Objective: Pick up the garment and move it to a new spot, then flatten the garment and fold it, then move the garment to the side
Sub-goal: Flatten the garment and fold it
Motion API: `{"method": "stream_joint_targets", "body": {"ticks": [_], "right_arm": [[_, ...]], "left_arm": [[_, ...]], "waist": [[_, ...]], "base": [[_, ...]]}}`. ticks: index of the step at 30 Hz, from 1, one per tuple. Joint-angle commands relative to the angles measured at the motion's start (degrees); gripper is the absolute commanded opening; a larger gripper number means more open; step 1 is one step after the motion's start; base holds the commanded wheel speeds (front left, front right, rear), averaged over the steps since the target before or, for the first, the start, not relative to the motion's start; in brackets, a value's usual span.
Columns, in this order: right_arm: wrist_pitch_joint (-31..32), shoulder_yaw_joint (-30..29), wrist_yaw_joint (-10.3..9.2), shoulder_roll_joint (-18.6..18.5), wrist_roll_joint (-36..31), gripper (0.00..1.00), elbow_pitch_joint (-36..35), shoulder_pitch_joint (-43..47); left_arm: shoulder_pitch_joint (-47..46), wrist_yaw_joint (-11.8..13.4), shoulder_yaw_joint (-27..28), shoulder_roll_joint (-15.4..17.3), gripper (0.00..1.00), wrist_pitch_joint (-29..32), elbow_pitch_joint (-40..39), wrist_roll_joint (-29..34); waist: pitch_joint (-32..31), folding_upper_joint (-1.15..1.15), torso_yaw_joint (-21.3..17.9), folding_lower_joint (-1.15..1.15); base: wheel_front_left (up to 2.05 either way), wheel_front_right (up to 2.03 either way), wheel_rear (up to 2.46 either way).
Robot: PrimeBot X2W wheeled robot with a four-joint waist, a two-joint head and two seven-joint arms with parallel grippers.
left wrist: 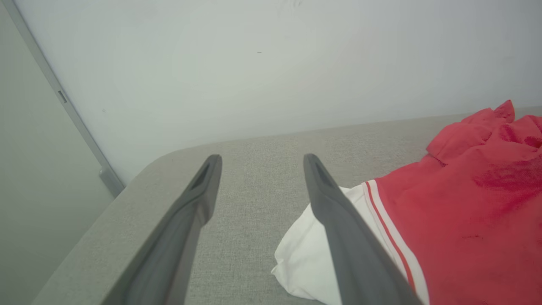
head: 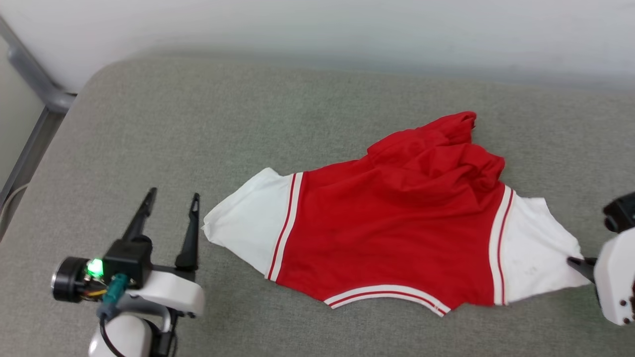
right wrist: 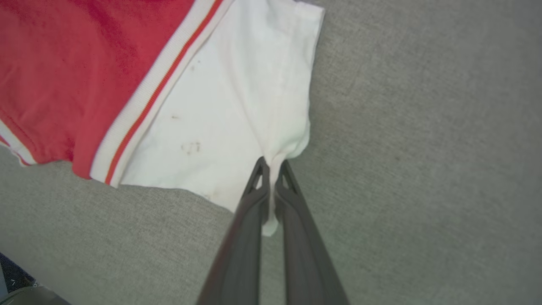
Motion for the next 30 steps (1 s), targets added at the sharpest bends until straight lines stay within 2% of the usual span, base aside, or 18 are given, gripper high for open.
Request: {"method": "stream_joint_targets", "body": {"ticks": [1,7,13,16,21,25,30], "right_arm": [[-0.81,-0.89,-0.04,-0.93,0.15,0.00,-0.63,1.95],[-2.43,-5.68,-0.04,-3.34,-0.45,0.00,-3.60,7.58],[-2.09,-10.91,-0.04,-2.70,-1.67,0.00,-6.10,12.83],[-1.39,-13.35,-0.04,-1.79,-2.57,0.00,-7.08,14.92],[0.28,-16.51,-0.04,0.31,-4.32,0.00,-8.61,17.18],[1.48,-18.31,-0.04,1.85,-5.62,0.00,-9.86,18.22],[2.72,-19.43,-0.04,3.54,-7.29,0.00,-11.22,17.92]], "left_arm": [[-1.18,-0.70,0.15,1.27,1.00,0.11,0.54,0.26],[-5.64,-4.59,-0.40,6.02,1.00,4.07,2.62,-0.55],[-10.81,-7.25,-3.68,10.55,1.00,12.66,4.15,-4.15],[-13.02,-7.65,-7.31,13.10,1.00,19.85,4.06,-8.57],[-16.57,-7.66,-16.32,19.70,1.00,32.95,2.88,-19.60],[-19.33,-7.67,-22.23,23.79,1.00,42.94,3.15,-27.08],[-21.95,-7.68,-27.79,25.64,1.00,49.61,4.83,-33.30]], "waist": [[-1.36,0.00,-0.94,0.00],[-2.77,0.00,-2.88,0.00],[-3.19,0.00,-4.23,0.00],[-3.37,0.00,-4.74,0.00],[-3.37,0.00,-5.13,0.00],[-2.87,0.00,-5.42,0.00],[-1.50,0.00,-5.97,0.00]], "base": [[0.00,0.00,0.00],[0.00,0.00,0.00],[0.00,0.00,0.00],[0.00,0.00,0.00],[0.00,0.00,0.00],[0.00,0.00,0.00],[0.00,0.00,0.00]]}}
